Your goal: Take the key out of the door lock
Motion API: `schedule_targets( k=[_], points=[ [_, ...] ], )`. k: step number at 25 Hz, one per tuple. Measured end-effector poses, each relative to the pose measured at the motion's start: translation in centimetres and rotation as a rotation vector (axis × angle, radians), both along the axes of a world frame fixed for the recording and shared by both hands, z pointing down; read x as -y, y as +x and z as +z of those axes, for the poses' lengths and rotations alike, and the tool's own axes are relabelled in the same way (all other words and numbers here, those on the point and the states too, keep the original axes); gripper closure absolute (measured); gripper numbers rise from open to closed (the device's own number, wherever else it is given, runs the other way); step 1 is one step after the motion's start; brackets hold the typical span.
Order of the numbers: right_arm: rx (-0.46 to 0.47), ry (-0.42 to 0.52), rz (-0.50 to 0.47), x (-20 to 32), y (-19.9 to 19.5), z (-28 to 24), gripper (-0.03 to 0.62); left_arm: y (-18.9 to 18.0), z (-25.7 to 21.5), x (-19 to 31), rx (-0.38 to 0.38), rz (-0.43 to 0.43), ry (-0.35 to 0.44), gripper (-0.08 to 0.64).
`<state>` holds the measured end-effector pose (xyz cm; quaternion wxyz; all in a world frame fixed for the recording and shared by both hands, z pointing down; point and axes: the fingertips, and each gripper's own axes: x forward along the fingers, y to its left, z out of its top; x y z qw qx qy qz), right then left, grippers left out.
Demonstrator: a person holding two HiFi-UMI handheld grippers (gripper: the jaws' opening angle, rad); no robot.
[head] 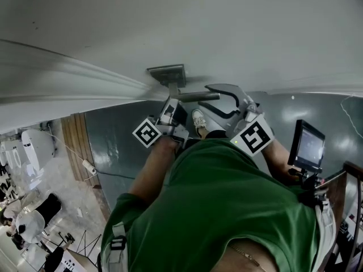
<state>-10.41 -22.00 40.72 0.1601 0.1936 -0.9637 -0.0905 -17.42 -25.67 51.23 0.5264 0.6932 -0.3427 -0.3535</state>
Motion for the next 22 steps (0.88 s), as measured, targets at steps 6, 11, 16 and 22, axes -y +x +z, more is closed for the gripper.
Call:
schedule_targets(
  k=[6, 11, 16, 22],
  points=[
    [-0.027, 0.006, 0.007, 0.14, -0.06, 0.48, 0.433, 0.07, 0.19, -0.06, -0.001, 0.009, -0.021, 0.526],
    [-0.033, 0.013, 0.008, 0.12, -0.09, 0.65, 0.433, -0.03, 0.57, -0.05, -0.011, 0.011, -0.061, 0.529],
    [-0.027, 0.014, 0.009, 0.18, -0.08, 0.63, 0.433, 0.03, 0.51, 0.01, -0.018, 0.005, -0.075, 0.531],
    [-0.023, 0.011, 0.005, 0.24, -0.12, 0.64, 0.433, -0.01, 0.58, 0.30, -0.007, -0.011, -0.065, 0.529]
  ],
)
